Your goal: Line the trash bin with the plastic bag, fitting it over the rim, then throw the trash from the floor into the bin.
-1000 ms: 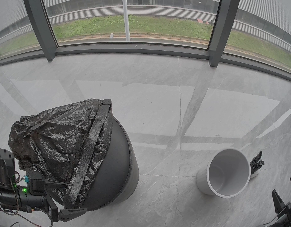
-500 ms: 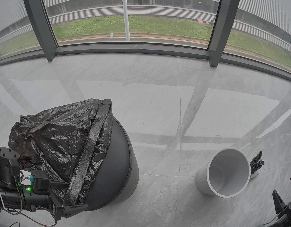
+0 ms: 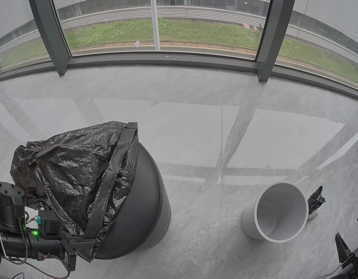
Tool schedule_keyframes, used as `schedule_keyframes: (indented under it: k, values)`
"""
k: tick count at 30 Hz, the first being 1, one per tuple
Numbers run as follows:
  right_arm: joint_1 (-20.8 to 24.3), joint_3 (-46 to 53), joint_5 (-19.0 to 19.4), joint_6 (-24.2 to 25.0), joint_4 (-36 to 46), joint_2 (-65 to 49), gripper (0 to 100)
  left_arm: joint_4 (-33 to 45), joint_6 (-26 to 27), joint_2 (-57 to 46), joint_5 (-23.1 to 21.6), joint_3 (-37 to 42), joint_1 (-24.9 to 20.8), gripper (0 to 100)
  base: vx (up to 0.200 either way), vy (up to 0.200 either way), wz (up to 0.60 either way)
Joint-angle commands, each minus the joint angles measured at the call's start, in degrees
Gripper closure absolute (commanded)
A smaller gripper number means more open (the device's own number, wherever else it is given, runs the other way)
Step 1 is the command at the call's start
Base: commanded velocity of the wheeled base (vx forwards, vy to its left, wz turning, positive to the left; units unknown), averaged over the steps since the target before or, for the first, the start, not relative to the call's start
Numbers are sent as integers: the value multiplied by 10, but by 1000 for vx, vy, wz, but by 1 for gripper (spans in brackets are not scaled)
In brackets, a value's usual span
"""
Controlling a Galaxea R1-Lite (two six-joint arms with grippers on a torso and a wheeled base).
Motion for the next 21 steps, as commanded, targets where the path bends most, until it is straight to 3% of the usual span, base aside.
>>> schedule_keyframes:
  k: [1,11,21]
  values:
    - [0,9,0,0,0,1,0,-4,-1,-34,-1,-9,5,100,0,0,0]
    - [5,9,1,-6,0,7,0,-74,0,-108,-1,-71,-13,100,0,0,0]
    - [68,8,1,-7,3,53,0,-79,13,-134,-1,-115,-16,100,0,0,0]
